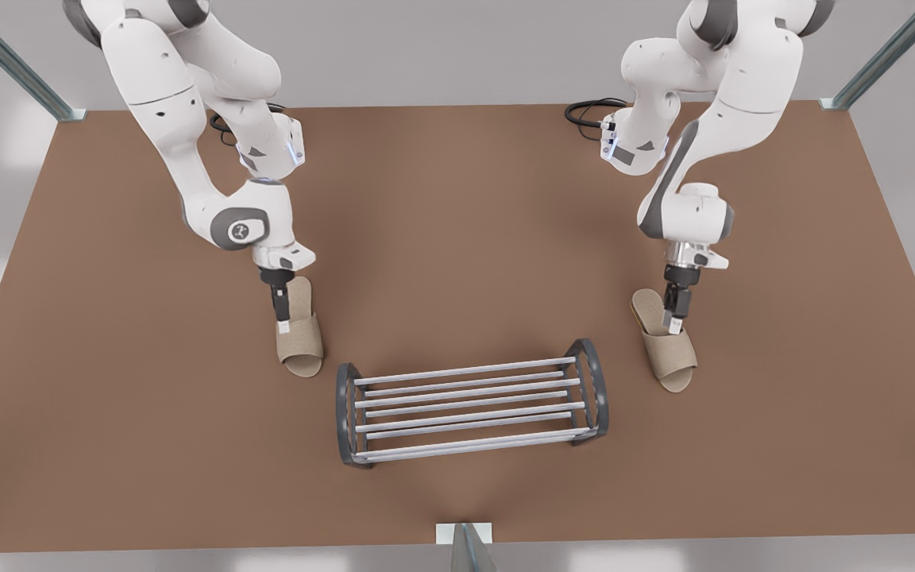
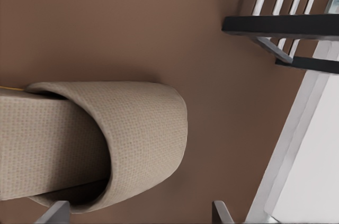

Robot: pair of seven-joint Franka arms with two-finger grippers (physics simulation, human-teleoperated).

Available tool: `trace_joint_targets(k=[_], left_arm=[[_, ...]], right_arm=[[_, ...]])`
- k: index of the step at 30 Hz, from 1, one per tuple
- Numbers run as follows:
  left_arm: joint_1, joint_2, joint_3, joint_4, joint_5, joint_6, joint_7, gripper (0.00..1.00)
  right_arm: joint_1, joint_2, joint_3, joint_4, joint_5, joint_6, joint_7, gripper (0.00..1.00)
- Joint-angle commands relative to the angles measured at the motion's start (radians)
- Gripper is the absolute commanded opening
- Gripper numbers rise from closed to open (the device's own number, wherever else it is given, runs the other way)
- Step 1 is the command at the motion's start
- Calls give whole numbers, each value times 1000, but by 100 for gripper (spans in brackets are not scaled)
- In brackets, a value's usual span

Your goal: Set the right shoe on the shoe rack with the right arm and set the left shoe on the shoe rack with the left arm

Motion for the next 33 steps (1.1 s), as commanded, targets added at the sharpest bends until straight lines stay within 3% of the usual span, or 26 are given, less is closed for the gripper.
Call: trace_joint_targets(k=[1,6,9,13,14,16,17,18,21,23,25,27,28,33], left_arm=[[0,14,0,17,-338,14,-349,100],[0,46,1,55,-336,14,-346,100],[2,76,1,81,-338,14,-346,100],[14,86,1,109,-336,14,-344,100],[15,86,1,109,-336,15,-346,84],[15,97,1,110,-336,14,-344,82],[15,99,1,110,-336,14,-344,82],[15,102,1,112,-336,14,-344,82],[17,116,1,132,-336,14,-344,82],[20,116,1,132,-336,14,-344,71],[21,116,1,132,-335,14,-340,71],[22,116,1,132,-333,14,-341,71],[22,116,1,132,-335,14,-343,66],[22,117,1,132,-335,-3,-335,67]], right_arm=[[10,18,18,1,-11,-103,526,100],[5,67,42,8,-51,-229,569,100],[-3,97,41,8,-215,-301,773,100],[10,146,42,68,-235,-301,776,100],[11,153,42,83,-237,-301,776,100],[23,170,42,114,-238,-301,776,100],[25,173,42,125,-238,-299,776,94],[25,178,41,125,-251,-301,776,80],[37,181,41,130,-257,-302,776,52],[39,179,41,145,-257,-301,778,37],[39,176,38,168,-257,-295,782,33],[39,167,36,180,-257,-289,784,22],[37,158,34,182,-255,-287,784,22],[34,23,4,251,-226,-102,770,21]])
